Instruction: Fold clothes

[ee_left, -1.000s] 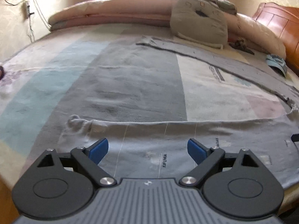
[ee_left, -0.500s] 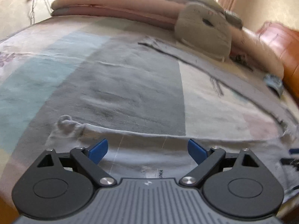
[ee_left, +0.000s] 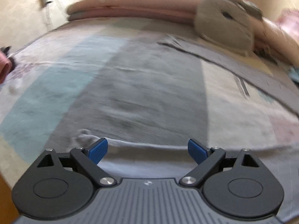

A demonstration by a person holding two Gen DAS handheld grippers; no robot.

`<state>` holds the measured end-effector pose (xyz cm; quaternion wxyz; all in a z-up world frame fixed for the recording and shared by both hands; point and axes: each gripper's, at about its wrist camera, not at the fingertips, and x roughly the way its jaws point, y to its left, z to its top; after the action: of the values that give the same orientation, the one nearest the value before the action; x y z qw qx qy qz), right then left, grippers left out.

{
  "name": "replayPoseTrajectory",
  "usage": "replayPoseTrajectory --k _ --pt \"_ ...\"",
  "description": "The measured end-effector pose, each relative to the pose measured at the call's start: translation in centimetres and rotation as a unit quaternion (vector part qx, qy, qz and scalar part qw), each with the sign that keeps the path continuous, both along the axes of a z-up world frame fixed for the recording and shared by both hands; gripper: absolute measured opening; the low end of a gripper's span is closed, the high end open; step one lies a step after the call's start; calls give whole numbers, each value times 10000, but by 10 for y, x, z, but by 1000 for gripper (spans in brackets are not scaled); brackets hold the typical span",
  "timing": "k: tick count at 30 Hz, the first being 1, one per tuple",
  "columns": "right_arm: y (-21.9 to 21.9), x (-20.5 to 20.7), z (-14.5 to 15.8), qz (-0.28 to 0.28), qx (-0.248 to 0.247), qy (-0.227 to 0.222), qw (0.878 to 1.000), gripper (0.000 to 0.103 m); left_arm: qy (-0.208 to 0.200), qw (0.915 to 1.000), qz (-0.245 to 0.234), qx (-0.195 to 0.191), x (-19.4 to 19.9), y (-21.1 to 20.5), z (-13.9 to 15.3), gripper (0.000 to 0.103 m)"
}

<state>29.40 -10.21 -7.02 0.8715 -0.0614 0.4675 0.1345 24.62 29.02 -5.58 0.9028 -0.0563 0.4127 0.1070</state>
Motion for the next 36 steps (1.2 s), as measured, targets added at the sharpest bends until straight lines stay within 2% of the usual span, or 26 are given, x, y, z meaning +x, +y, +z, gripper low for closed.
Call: replayPoseTrajectory --k 2,8,15,19,23,30,32,35,36 --pt "1 0 2 -107 33 -5 9999 103 140 9998 -130 63 4 -10 -1 93" --pt "-3 -5 15 -229 -148 -119 9996 103 152 9979 -629 11 16 -32 8 93" --pt "-36 -13 24 -584 -226 -204 9978 103 145 9950 -983 -7 42 -66 8 93" --pt "-65 -14 27 -795 -99 -300 9963 103 136 9936 -1122 -56 47 -91 11 93" --pt "-93 -1 30 -802 266 -472 9953 103 85 9943 -1065 41 49 -119 22 93" --pt "-113 64 29 2 1076 -885 9902 103 14 9976 -695 -7 49 -165 42 93" --pt "-111 84 25 220 1219 -874 9884 103 56 9982 -597 65 51 -178 45 93" --pt "-105 110 9 483 1440 -590 9866 103 94 9986 -502 139 54 -196 50 93" --pt "-103 116 3 532 1548 -303 9861 103 103 9986 -497 172 55 -202 51 93"
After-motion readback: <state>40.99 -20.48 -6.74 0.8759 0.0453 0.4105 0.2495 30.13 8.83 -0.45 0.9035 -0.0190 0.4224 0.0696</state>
